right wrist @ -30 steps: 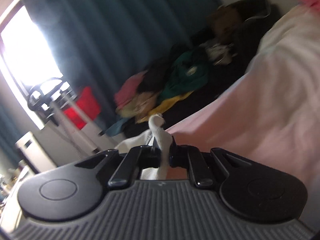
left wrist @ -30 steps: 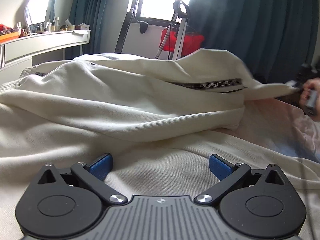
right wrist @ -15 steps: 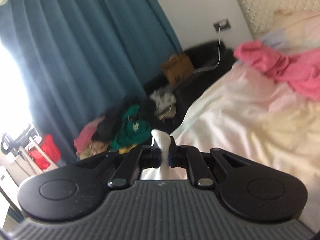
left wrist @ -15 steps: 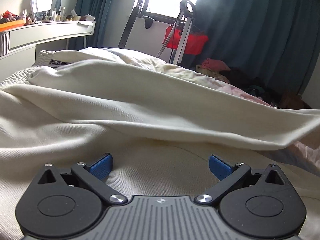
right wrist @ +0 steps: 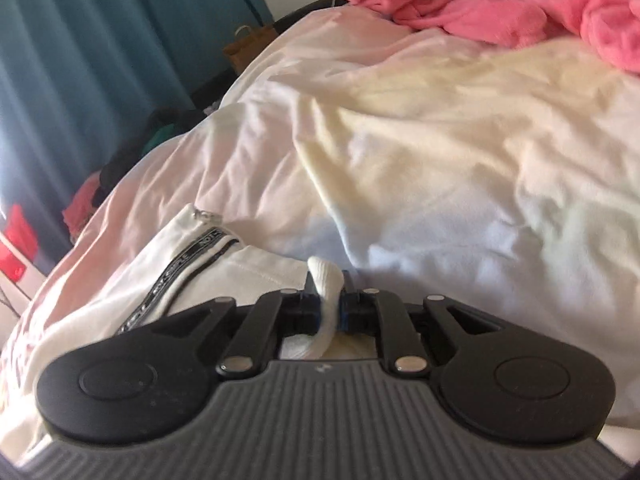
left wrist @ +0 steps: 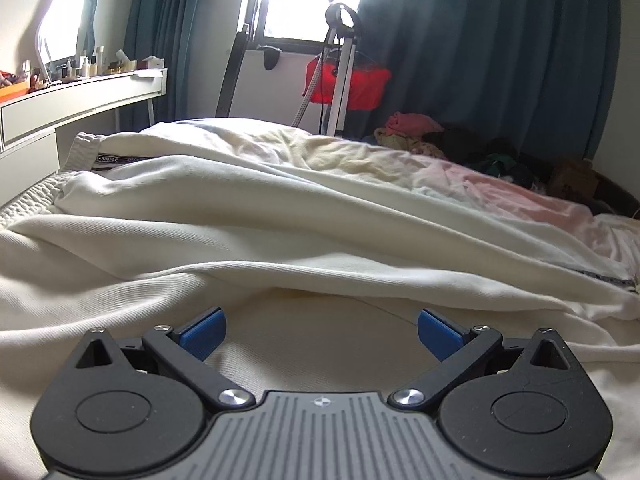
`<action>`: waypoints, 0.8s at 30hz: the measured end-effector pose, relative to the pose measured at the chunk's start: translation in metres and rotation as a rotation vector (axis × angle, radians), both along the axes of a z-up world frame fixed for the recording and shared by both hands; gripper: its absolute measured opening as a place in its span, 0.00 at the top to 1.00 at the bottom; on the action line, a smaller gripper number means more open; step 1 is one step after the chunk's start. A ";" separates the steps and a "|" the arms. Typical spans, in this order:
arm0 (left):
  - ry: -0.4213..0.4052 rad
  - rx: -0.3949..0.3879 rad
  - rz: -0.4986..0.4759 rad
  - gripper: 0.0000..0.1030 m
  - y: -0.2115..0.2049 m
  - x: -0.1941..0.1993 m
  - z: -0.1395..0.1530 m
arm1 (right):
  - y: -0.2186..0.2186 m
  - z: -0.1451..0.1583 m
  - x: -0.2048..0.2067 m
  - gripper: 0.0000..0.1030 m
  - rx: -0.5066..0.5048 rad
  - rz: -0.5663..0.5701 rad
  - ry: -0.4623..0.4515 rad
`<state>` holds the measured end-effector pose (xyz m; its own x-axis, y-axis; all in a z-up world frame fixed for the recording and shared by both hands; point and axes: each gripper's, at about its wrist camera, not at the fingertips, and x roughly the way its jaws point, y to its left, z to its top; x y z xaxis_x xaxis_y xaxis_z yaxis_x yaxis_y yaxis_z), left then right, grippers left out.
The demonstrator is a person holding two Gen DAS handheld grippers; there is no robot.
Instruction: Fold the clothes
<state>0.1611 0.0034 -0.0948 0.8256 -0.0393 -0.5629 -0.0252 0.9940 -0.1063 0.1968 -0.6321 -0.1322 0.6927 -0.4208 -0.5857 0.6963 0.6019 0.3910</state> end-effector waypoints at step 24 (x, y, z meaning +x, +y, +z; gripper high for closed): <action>-0.203 0.105 -0.194 0.00 -0.047 -0.143 0.073 | 0.275 0.152 -0.168 0.18 -0.348 0.733 -0.092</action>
<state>0.0177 -0.0435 -0.0219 0.9045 -0.1571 -0.3965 0.1771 0.9841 0.0142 0.0287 -0.3575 0.0200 0.9015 0.0109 -0.4327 0.0526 0.9895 0.1345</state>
